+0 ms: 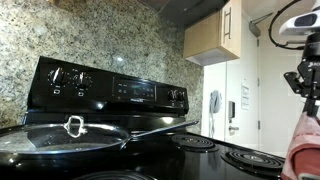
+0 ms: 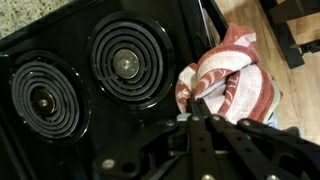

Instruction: Hang the towel on the oven door handle

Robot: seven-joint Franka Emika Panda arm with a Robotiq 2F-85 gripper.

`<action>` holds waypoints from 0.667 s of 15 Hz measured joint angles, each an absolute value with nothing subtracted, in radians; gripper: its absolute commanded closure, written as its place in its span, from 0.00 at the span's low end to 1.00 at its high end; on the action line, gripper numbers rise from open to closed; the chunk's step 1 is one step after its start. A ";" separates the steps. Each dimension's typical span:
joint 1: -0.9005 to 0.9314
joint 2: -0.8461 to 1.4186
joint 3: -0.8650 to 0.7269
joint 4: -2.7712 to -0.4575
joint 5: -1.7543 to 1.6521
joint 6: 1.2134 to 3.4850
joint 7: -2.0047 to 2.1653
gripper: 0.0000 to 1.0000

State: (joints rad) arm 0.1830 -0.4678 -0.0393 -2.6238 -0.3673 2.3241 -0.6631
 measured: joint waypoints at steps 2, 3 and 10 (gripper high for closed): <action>0.179 -0.452 -0.019 -2.646 -0.377 2.321 -0.663 1.00; 0.178 -0.448 -0.007 -2.659 -0.385 2.320 -0.661 1.00; 0.190 -0.452 0.092 -2.749 -0.453 2.297 -0.661 1.00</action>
State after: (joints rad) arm 0.1900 -0.4524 0.0919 -2.7492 -0.4532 2.2971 -0.6611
